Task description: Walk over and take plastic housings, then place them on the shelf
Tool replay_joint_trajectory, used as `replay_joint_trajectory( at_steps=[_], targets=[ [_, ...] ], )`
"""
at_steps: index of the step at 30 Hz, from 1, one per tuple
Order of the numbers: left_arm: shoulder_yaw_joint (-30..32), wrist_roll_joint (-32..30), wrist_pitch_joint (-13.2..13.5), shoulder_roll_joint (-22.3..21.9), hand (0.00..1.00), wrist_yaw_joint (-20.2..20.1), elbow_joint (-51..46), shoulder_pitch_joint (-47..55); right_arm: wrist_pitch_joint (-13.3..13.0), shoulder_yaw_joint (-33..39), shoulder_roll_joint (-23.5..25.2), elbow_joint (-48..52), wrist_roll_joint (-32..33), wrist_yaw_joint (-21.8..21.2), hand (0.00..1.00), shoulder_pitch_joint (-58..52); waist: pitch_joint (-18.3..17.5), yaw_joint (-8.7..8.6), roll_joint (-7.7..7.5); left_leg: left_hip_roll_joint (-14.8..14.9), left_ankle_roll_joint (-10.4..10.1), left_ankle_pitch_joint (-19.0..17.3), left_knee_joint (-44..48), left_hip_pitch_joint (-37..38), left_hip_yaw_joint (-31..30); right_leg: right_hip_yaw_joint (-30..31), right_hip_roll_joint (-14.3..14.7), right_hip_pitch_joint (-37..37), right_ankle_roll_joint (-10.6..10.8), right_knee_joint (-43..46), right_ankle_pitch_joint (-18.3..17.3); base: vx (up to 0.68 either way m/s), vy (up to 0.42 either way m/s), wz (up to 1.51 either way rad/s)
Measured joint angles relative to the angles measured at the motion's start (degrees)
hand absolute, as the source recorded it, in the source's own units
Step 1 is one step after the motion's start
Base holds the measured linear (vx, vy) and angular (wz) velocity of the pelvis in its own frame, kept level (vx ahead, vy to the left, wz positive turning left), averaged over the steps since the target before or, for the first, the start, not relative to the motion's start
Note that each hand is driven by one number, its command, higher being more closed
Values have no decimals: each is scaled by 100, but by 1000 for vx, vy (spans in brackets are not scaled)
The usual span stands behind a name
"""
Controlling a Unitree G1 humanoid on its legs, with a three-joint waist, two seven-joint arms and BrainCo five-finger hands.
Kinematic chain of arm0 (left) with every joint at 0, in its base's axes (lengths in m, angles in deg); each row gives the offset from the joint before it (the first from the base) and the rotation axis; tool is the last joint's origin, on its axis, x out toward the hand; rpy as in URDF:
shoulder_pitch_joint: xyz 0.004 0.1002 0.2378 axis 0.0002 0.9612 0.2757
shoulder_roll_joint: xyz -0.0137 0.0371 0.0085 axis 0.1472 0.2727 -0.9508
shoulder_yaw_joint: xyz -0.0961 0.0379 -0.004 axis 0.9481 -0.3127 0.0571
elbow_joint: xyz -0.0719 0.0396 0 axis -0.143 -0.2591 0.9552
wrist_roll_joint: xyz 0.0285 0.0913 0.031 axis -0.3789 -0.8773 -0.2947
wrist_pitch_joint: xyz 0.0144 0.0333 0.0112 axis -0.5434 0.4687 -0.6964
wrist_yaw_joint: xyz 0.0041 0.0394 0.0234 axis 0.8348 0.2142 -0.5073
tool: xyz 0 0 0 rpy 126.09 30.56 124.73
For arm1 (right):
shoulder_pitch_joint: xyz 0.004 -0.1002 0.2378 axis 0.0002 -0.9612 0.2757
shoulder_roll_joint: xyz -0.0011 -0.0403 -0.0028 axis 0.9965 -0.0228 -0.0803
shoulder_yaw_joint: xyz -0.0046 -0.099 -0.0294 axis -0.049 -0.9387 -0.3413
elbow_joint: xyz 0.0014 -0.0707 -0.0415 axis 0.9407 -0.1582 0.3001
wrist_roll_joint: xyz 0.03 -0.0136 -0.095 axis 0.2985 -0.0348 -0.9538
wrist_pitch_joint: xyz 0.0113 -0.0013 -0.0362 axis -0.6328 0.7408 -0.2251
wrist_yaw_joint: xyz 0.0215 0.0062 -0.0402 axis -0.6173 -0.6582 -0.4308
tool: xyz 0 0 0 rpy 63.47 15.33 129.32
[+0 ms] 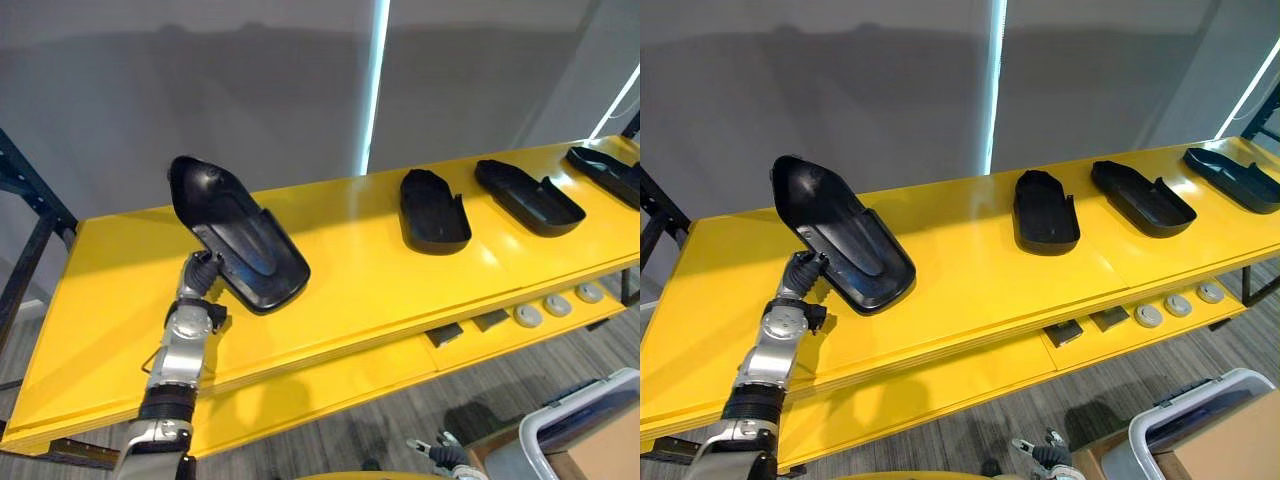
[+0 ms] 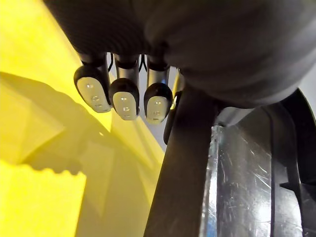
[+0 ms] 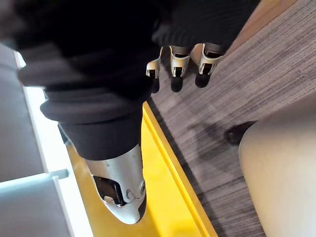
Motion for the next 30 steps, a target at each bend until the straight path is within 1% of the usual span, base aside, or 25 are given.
replay_joint_trajectory(
  at_steps=[3,9,15,17,19,21,24,25,26,28,30],
  targets=[
    [1,-165,-30,186,0,-98,109,-194,0,2,-1,-2,-5,-14,0,19,35,-5,-23,0,-6,23,1,-18,-53,-6,12,2,0,-12,1,27,-9,1],
    [4,-296,-102,221,0,-33,172,-378,-11,5,30,-7,-59,-16,0,46,88,3,-36,5,13,36,5,15,-160,-30,34,97,19,-22,45,98,-3,2],
    [11,-341,-90,219,0,388,186,-402,-110,1,36,-12,-58,-6,0,50,94,-20,-30,8,16,33,7,40,-159,-9,36,99,17,-10,44,25,2,-3],
    [17,-341,-86,203,0,476,186,-402,-117,1,36,-12,-58,-2,0,49,95,-20,-30,10,25,26,7,44,-159,-11,37,98,0,1,31,-51,0,-1],
    [33,-341,-85,146,0,677,186,-400,-123,2,35,-12,-58,10,0,43,120,-13,-37,16,27,23,7,69,-161,-12,42,98,-20,36,13,-95,-6,-2],
    [75,-340,-85,116,0,775,175,-394,-128,1,37,-10,-57,18,0,44,144,-6,-54,19,27,23,2,95,-165,-14,48,91,-20,91,-21,-92,-13,-1],
    [297,-334,-74,-87,0,1031,-132,-362,-137,1,37,-8,-57,85,0,38,170,-2,-92,21,28,24,-16,95,-172,-23,48,85,-51,102,-44,-67,-10,1],
    [296,-333,-67,-122,0,1087,-222,-345,-139,2,38,-8,-57,105,0,35,170,1,-97,20,28,24,-19,95,-179,-25,48,86,-48,101,-47,-38,-7,2],
    [295,-332,-41,-202,0,1170,-433,-307,-144,3,39,-8,-57,120,0,31,169,3,-101,18,28,24,-23,93,-188,-32,45,87,-8,99,-73,-15,-6,4],
    [267,-330,14,-381,0,1298,-892,-202,-159,2,38,-9,-53,125,0,30,169,0,-100,16,26,24,-10,76,-209,-19,43,88,7,101,-83,6,-3,5],
    [122,-331,190,-732,0,1451,-1938,144,-175,7,42,-9,-48,132,0,32,170,5,-99,14,25,23,21,23,-271,-29,42,79,25,107,-56,47,1,11]
  ],
)
